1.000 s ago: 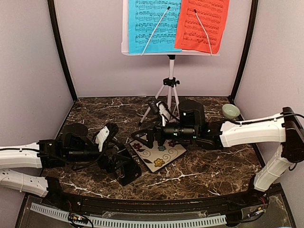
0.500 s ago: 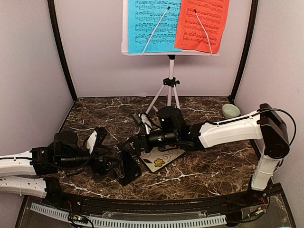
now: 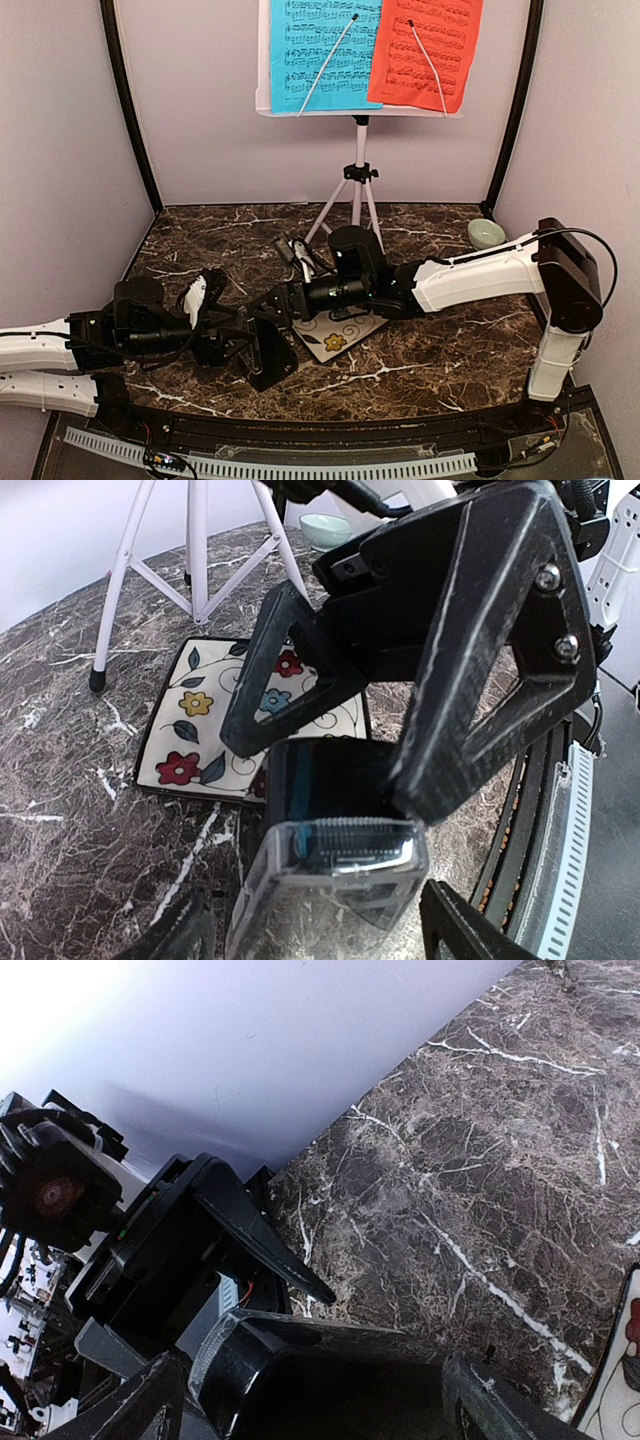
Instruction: Set up the instrument practice props
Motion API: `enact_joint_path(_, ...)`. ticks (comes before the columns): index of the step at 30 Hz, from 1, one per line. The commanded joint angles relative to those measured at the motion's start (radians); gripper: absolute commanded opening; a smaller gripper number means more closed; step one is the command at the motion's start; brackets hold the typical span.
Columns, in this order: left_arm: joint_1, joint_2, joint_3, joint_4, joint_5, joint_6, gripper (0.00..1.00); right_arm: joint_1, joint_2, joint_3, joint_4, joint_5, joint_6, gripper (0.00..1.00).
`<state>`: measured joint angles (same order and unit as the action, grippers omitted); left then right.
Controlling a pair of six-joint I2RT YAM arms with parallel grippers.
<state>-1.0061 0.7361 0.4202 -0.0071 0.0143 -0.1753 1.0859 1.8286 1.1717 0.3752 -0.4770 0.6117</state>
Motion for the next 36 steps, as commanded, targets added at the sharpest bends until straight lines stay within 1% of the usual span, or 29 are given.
enact_joint_path(1,-0.003,0.044,0.043,0.017,0.03,0.044,0.71,0.006,0.017,-0.038,0.063,0.005,0.016,0.9)
enact_joint_path(5,-0.003,0.081,0.067,0.004,0.037,0.051,0.68,0.006,0.025,-0.053,0.067,0.018,0.015,0.85)
enact_joint_path(8,-0.003,0.078,0.078,-0.001,0.037,0.056,0.66,0.006,0.027,-0.059,0.079,0.021,0.025,0.78)
enact_joint_path(10,-0.003,0.068,0.084,-0.016,0.03,0.061,0.65,0.006,0.024,-0.06,0.083,0.025,0.03,0.75)
enact_joint_path(16,-0.003,-0.003,0.097,-0.06,0.018,0.063,0.61,0.005,0.027,-0.052,0.065,0.034,0.029,0.71)
enact_joint_path(19,-0.003,-0.01,0.106,-0.077,0.02,0.069,0.57,0.005,0.036,-0.049,0.057,0.034,0.027,0.69)
enact_joint_path(22,-0.003,0.011,0.111,-0.076,0.028,0.067,0.49,0.007,0.037,-0.046,0.051,0.034,0.02,0.67)
enact_joint_path(23,-0.003,0.023,0.114,-0.067,0.035,0.066,0.48,0.008,0.037,-0.044,0.043,0.037,0.014,0.66)
enact_joint_path(24,-0.003,0.035,0.117,-0.059,0.04,0.064,0.47,0.008,0.037,-0.041,0.038,0.039,0.009,0.66)
enact_joint_path(27,-0.003,0.075,0.137,-0.075,0.037,0.07,0.5,0.009,0.038,-0.035,0.03,0.045,0.004,0.63)
enact_joint_path(30,-0.003,0.092,0.147,-0.082,0.031,0.079,0.5,0.009,0.038,-0.034,0.025,0.055,0.0,0.59)
enact_joint_path(32,-0.003,0.09,0.149,-0.08,0.036,0.084,0.47,0.011,0.041,-0.031,0.018,0.058,-0.005,0.56)
enact_joint_path(36,-0.003,0.067,0.148,-0.11,0.031,0.081,0.38,0.012,0.042,-0.027,-0.019,0.085,-0.022,0.52)
